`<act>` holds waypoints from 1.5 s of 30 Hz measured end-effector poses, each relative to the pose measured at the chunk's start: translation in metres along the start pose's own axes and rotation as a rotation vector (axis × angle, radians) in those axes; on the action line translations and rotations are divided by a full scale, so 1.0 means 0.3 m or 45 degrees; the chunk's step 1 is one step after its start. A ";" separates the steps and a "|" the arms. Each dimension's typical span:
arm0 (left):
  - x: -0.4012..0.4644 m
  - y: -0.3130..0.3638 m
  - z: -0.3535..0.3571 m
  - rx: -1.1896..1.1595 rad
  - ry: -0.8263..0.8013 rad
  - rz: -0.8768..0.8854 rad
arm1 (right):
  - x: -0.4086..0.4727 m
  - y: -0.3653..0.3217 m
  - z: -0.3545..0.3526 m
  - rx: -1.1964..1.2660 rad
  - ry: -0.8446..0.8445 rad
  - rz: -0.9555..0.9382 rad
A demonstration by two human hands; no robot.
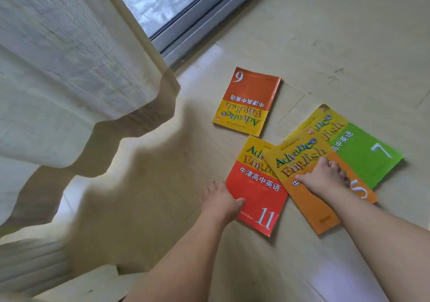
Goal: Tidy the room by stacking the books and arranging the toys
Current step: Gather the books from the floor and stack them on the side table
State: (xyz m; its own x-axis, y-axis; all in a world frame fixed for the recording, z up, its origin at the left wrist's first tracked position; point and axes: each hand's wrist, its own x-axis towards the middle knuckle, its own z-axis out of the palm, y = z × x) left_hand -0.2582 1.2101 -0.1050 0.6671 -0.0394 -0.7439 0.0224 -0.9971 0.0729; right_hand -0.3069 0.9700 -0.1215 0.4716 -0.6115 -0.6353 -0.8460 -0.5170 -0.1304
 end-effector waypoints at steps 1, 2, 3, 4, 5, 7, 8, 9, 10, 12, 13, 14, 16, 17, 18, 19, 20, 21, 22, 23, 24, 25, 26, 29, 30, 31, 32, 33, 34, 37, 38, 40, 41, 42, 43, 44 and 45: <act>0.041 0.006 0.022 -0.040 -0.009 -0.017 | 0.037 0.012 0.014 0.002 0.006 0.034; 0.096 0.016 0.062 -0.063 0.002 -0.031 | 0.089 0.029 0.046 0.019 0.024 0.063; 0.129 0.019 0.096 -0.078 0.010 -0.050 | 0.128 0.046 0.069 0.023 0.031 0.093; 0.162 0.022 0.120 -0.095 0.008 -0.064 | 0.164 0.055 0.084 0.020 0.027 0.114; 0.190 0.020 0.139 -0.115 0.013 -0.070 | 0.189 0.064 0.097 0.008 0.026 0.133; 0.229 0.024 0.165 -0.118 0.042 -0.086 | 0.226 0.086 0.119 -0.015 0.043 0.182; 0.239 0.022 0.171 -0.123 0.056 -0.088 | 0.236 0.091 0.117 -0.031 0.056 0.194; 0.244 0.026 0.176 -0.122 0.076 -0.082 | 0.247 0.096 0.112 -0.050 0.067 0.203; 0.246 0.033 0.185 -0.109 0.087 -0.085 | 0.256 0.104 0.104 -0.075 0.070 0.207; 0.246 0.046 0.197 -0.091 0.117 -0.090 | 0.264 0.109 0.090 -0.134 0.091 0.198; 0.245 0.051 0.201 -0.086 0.137 -0.092 | 0.269 0.110 0.087 -0.158 0.111 0.192; 0.243 0.057 0.205 -0.076 0.164 -0.097 | 0.272 0.110 0.088 -0.175 0.133 0.187; 0.245 0.069 0.207 -0.070 0.231 -0.086 | 0.282 0.112 0.090 -0.200 0.170 0.168; 0.244 0.073 0.205 -0.068 0.260 -0.080 | 0.286 0.116 0.092 -0.212 0.185 0.155; 0.244 0.075 0.203 -0.070 0.274 -0.081 | 0.285 0.119 0.089 -0.213 0.199 0.144; 0.246 0.078 0.203 -0.078 0.276 -0.086 | 0.284 0.125 0.086 -0.197 0.219 0.144; 0.249 0.080 0.202 -0.085 0.266 -0.093 | 0.281 0.130 0.086 -0.162 0.242 0.149; 0.249 0.084 0.201 -0.096 0.255 -0.097 | 0.279 0.136 0.091 -0.127 0.260 0.161; 0.250 0.091 0.198 -0.091 0.257 -0.100 | 0.272 0.145 0.101 -0.079 0.269 0.187; 0.250 0.094 0.193 -0.087 0.270 -0.106 | 0.263 0.152 0.113 -0.022 0.271 0.214; 0.254 0.091 0.191 -0.076 0.273 -0.116 | 0.249 0.158 0.133 0.049 0.259 0.242; 0.253 0.091 0.183 -0.072 0.274 -0.126 | 0.235 0.161 0.156 0.124 0.240 0.268; 0.260 0.086 0.180 -0.075 0.265 -0.140 | 0.213 0.165 0.177 0.196 0.228 0.291; 0.266 0.063 0.177 -0.163 0.172 -0.215 | 0.174 0.174 0.241 0.453 0.205 0.321; 0.267 0.051 0.185 -0.230 0.126 -0.217 | 0.163 0.176 0.257 0.544 0.202 0.312; 0.264 0.038 0.190 -0.328 0.086 -0.194 | 0.153 0.174 0.268 0.631 0.198 0.290; 0.259 0.029 0.198 -0.449 0.062 -0.153 | 0.140 0.170 0.278 0.703 0.171 0.257; 0.252 0.026 0.200 -0.574 0.053 -0.124 | 0.130 0.164 0.284 0.776 0.136 0.218; 0.236 0.024 0.195 -0.674 0.058 -0.103 | 0.115 0.156 0.286 0.846 0.091 0.187; 0.167 0.009 0.156 -0.744 0.137 -0.016 | 0.063 0.129 0.290 1.038 0.007 0.156; 0.137 -0.005 0.136 -0.763 0.181 0.013 | 0.042 0.125 0.281 1.084 -0.002 0.160; 0.054 -0.048 0.088 -0.791 0.255 0.071 | -0.029 0.117 0.230 1.153 0.021 0.182; -0.001 -0.075 0.053 -0.775 0.288 0.068 | -0.085 0.108 0.189 1.168 0.037 0.201; -0.055 -0.097 0.015 -0.759 0.313 0.045 | -0.135 0.101 0.149 1.171 0.059 0.233; -0.118 -0.137 -0.030 -0.770 0.329 -0.001 | -0.205 0.085 0.104 1.177 0.079 0.259; -0.176 -0.169 -0.070 -0.811 0.336 -0.034 | -0.268 0.072 0.071 1.195 0.091 0.270; -0.237 -0.201 -0.108 -0.870 0.325 -0.067 | -0.335 0.060 0.042 1.210 0.100 0.275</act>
State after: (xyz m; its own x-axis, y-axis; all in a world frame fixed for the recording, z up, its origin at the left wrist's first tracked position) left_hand -0.2828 1.2750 -0.0348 0.8033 0.1070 -0.5859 0.4632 -0.7306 0.5017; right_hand -0.3727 1.0296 -0.0696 0.2694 -0.6922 -0.6695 -0.7479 0.2877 -0.5983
